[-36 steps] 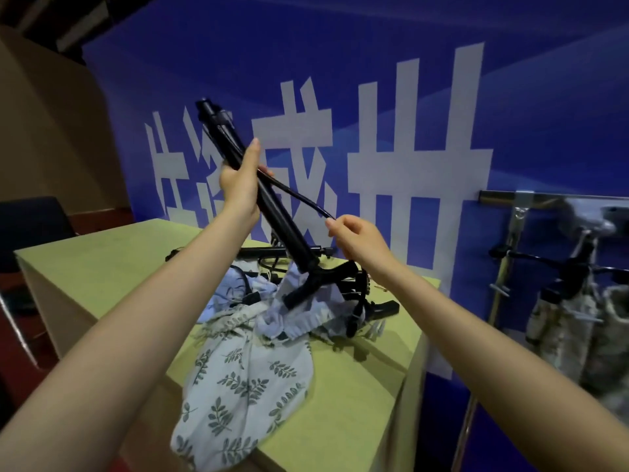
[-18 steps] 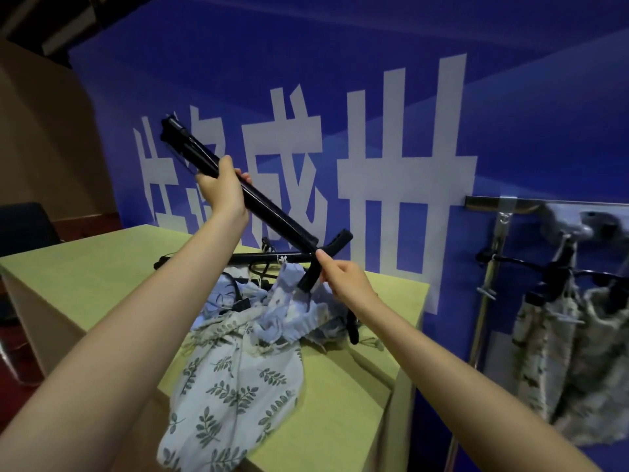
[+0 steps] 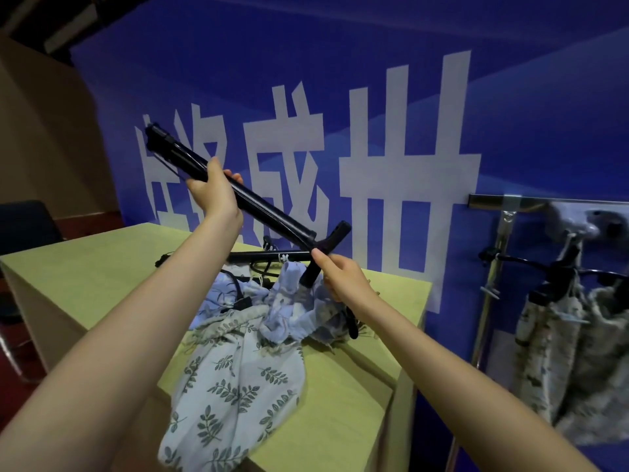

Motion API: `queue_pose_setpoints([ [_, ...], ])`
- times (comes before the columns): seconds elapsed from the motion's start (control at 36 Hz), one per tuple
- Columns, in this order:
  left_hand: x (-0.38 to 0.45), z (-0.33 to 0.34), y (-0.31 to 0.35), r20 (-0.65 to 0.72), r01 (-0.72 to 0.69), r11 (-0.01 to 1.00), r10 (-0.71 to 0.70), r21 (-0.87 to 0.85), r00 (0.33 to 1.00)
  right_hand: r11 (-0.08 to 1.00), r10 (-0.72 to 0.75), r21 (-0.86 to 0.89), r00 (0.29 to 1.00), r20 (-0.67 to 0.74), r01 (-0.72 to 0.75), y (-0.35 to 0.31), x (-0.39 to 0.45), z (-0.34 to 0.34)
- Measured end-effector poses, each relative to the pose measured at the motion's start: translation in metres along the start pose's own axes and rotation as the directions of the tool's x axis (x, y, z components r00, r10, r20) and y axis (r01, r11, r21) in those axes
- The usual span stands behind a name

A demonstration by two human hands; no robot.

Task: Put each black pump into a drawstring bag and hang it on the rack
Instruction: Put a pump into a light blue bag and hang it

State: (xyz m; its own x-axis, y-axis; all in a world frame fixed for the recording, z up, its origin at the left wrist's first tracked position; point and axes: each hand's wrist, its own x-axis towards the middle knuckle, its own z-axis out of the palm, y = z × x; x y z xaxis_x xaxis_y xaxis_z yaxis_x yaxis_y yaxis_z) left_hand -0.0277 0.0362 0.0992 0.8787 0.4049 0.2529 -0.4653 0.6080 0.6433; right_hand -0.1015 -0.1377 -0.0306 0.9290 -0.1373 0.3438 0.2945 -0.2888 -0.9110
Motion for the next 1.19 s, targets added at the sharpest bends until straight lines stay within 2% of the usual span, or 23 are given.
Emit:
queue_pose_setpoints([
  [0.11,0.000,-0.001,-0.002,0.010,0.038,0.999,-0.038,0.006,0.999,1.000,-0.020,0.004,0.997,-0.069,0.021,0.003,0.000,0.000],
  [0.19,0.000,-0.001,-0.003,0.016,0.040,0.999,-0.041,0.015,0.999,1.000,-0.009,0.019,0.999,-0.052,0.010,0.004,-0.002,-0.003],
  [0.31,0.000,-0.001,-0.004,0.021,0.026,0.999,-0.027,0.030,0.999,0.999,-0.013,-0.051,1.000,-0.010,0.012,0.002,-0.005,-0.003],
  [0.61,-0.009,-0.004,-0.004,0.020,0.011,1.000,-0.012,0.028,1.000,0.997,0.037,-0.061,0.999,-0.016,-0.038,0.002,-0.012,-0.006],
  [1.06,-0.016,-0.009,-0.002,0.040,0.047,0.998,-0.048,0.037,0.998,0.993,0.069,0.093,0.992,0.108,-0.079,0.002,-0.024,-0.015],
  [1.19,-0.019,-0.008,-0.004,0.064,0.057,0.998,-0.059,0.035,0.996,0.991,0.095,0.078,0.986,0.136,-0.107,-0.001,-0.026,-0.023],
])
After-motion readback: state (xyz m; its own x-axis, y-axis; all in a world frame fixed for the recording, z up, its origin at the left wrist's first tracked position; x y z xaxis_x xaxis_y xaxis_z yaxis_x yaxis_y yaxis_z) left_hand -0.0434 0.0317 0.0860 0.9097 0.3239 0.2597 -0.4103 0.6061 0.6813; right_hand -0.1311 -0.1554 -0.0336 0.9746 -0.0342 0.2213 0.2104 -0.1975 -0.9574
